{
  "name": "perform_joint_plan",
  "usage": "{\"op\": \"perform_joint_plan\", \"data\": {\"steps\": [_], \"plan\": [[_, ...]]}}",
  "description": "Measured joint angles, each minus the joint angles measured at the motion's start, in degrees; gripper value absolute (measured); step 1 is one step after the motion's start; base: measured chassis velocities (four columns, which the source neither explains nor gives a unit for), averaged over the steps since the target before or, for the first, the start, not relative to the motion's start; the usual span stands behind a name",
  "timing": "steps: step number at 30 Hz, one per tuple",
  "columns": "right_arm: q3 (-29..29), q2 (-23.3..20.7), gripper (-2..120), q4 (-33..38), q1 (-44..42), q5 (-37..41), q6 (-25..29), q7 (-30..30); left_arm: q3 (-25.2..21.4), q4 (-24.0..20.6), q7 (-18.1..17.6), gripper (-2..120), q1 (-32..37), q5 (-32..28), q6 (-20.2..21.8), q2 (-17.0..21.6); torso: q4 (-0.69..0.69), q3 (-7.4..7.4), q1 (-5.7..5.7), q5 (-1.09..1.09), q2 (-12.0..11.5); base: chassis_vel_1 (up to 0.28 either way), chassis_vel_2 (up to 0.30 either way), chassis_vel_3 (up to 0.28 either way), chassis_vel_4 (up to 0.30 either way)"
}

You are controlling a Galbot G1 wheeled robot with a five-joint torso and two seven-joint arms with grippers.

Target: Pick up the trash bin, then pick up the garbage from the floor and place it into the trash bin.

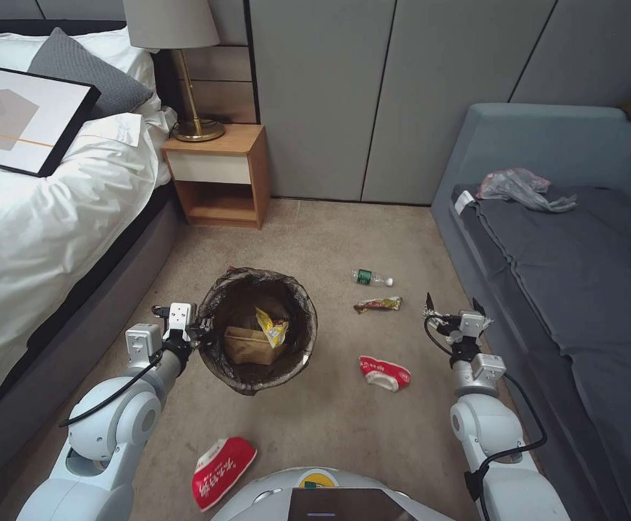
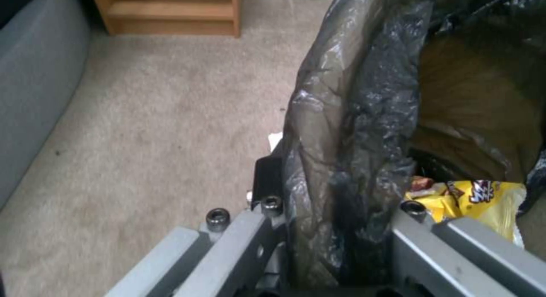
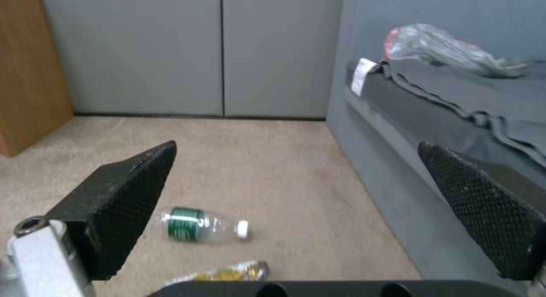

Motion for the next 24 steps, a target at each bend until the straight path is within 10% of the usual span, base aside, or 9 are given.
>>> {"op": "perform_joint_plan", "data": {"steps": [15,19,24], "plan": [[-0.4,-0.7,100,0.5,-0.2,-1.9,-0.2,-0.4,0.0,0.1,0.0,0,0.1,0.0,0.0,-0.1,-0.01,0.01,0.01,0.01,0.0,-0.070,0.086,0.078,-0.079],[-4.6,-5.2,100,7.0,1.5,8.6,-25.8,3.7,-0.1,0.6,0.0,0,0.0,0.1,0.0,0.2,-0.01,-0.01,0.00,0.00,0.0,0.000,0.000,0.000,0.000],[-9.0,-13.6,100,6.7,7.4,28.7,-44.2,8.1,-0.4,0.9,-0.1,0,0.1,0.1,0.0,0.2,0.02,0.00,0.00,0.00,0.0,0.000,0.000,0.000,0.000]]}}
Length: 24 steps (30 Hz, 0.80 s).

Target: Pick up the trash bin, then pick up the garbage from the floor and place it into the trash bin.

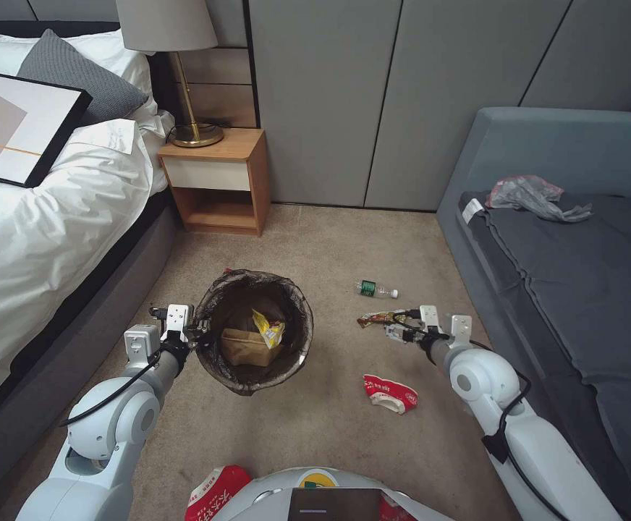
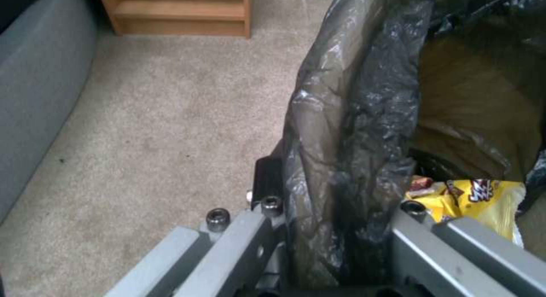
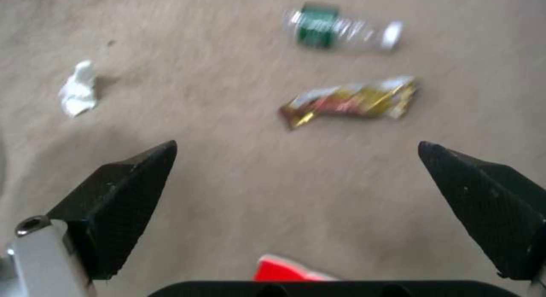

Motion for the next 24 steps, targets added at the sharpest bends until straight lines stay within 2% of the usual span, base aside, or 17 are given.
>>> {"op": "perform_joint_plan", "data": {"steps": [3,5,9,12,24], "plan": [[-4.0,-3.8,100,-3.1,3.1,9.3,-1.5,1.9,-0.2,0.0,-0.1,0,0.0,0.1,0.0,-0.6,-0.02,0.00,0.00,0.01,0.0,0.000,0.000,0.000,0.000],[-5.6,-4.2,100,-4.5,3.7,10.9,-1.5,2.6,-0.3,0.0,-0.1,0,0.1,0.2,0.0,-0.8,-0.01,0.00,0.00,0.01,0.0,0.000,0.000,0.000,0.000],[-8.7,-5.7,100,-7.0,4.0,9.3,-1.3,1.6,-0.7,0.0,-0.1,0,0.3,0.3,0.0,-1.0,-0.03,0.00,0.00,0.02,0.0,0.000,0.000,0.000,0.000],[-12.9,-8.9,100,-10.1,5.1,6.6,-0.9,-0.8,-0.7,0.2,-0.1,0,0.4,0.5,0.0,-1.6,-0.02,0.00,0.00,0.01,0.0,0.000,0.000,0.000,0.000],[-18.1,-11.6,100,-13.4,4.0,-3.4,-0.6,-5.1,-0.4,1.6,-0.1,0,-0.6,0.7,0.0,-2.2,-0.02,0.00,0.00,0.00,0.0,0.000,0.000,0.000,0.000]]}}
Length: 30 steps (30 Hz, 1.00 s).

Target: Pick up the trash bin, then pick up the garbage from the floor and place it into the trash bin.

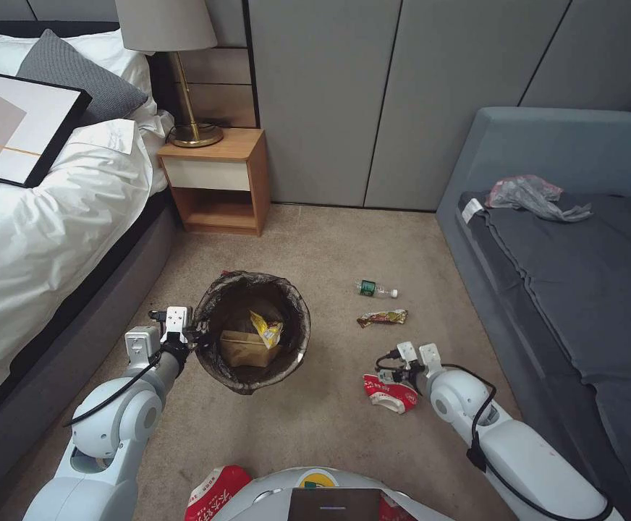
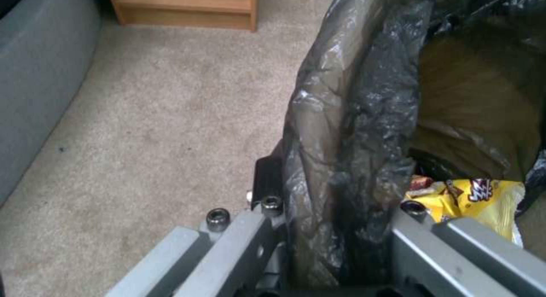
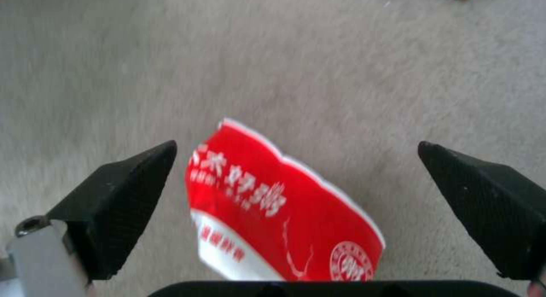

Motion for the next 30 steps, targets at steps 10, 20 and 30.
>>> {"op": "perform_joint_plan", "data": {"steps": [10,20,30], "plan": [[-8.6,-3.0,100,0.6,-0.2,-7.4,0.1,-3.3,0.0,0.4,0.2,0,-0.3,0.0,0.0,0.2,0.01,0.00,0.00,0.00,0.0,0.000,0.000,0.000,0.000],[-14.7,-5.4,100,0.0,2.3,-12.9,0.2,-6.2,-0.3,0.4,0.3,0,-0.2,-0.1,0.0,0.0,0.01,0.00,0.00,-0.01,0.0,0.000,0.000,0.000,0.000],[-15.7,-4.2,100,-6.8,4.4,-14.6,2.6,-9.1,-0.8,0.2,0.3,0,0.0,-0.2,0.0,0.1,0.00,0.00,0.00,0.00,0.0,0.000,0.000,0.000,0.000]]}}
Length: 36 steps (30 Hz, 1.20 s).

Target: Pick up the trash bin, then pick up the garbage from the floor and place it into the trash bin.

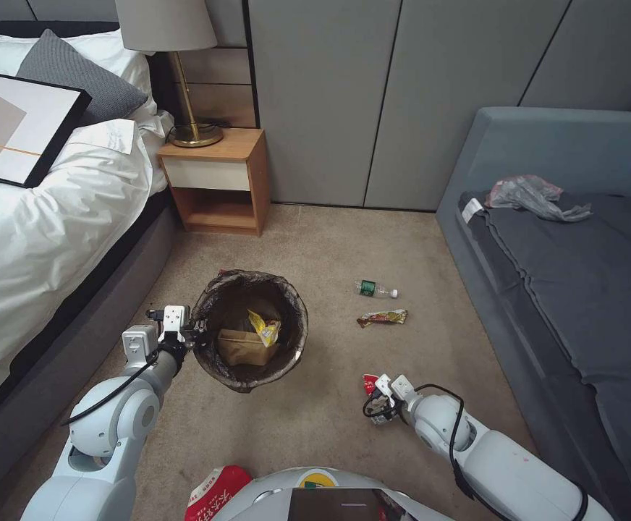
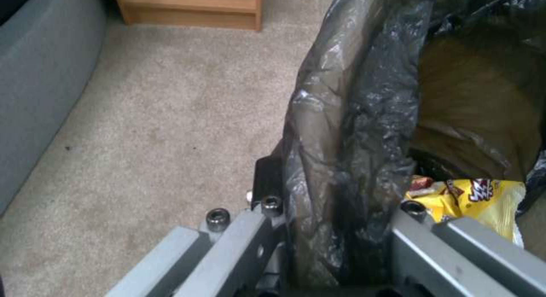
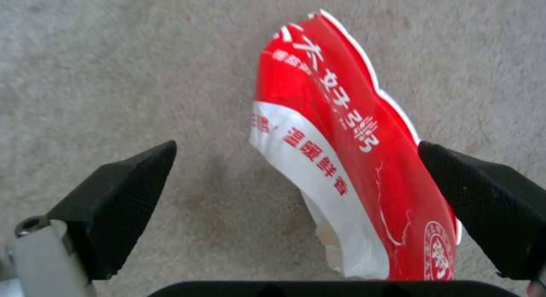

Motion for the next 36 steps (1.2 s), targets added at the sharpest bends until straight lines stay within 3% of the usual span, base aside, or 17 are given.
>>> {"op": "perform_joint_plan", "data": {"steps": [10,13,36], "plan": [[0.4,0.9,100,-3.6,0.0,-1.5,1.7,-0.8,0.0,0.2,0.0,0,-0.3,0.0,0.0,0.2,0.00,0.00,0.00,0.00,0.0,0.000,0.000,0.000,0.000],[0.9,1.4,95,-4.7,-0.1,-1.6,2.4,-0.8,-0.3,0.3,0.0,0,-0.1,-0.1,0.0,0.4,0.00,0.00,0.00,0.00,0.0,0.000,0.000,0.000,0.000],[5.4,2.7,10,-6.0,-2.5,-3.0,3.6,-2.3,-0.4,0.5,0.0,0,-0.2,-0.3,0.0,1.2,0.00,0.00,0.00,-0.01,0.0,0.000,0.000,0.000,0.000]]}}
